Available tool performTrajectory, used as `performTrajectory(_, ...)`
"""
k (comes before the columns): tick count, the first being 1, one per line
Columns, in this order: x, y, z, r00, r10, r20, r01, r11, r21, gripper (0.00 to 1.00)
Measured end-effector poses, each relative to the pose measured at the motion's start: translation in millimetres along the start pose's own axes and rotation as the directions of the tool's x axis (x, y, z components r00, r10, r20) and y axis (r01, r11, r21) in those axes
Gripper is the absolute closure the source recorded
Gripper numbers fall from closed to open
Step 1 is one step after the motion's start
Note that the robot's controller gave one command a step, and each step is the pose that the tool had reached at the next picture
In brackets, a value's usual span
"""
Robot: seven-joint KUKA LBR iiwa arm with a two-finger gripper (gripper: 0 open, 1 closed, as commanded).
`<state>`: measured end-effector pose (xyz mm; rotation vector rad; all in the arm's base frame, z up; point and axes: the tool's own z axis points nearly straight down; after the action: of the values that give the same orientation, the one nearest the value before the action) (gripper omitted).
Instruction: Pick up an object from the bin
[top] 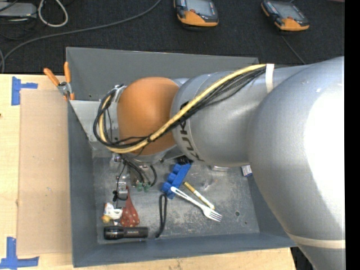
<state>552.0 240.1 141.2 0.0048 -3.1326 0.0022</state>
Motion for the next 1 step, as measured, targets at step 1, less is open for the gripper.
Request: performTrajectory(1,-2.4,-1.2,-4.3,1.0,0.005,0.007,-0.005,1.0,-0.002,0.0)
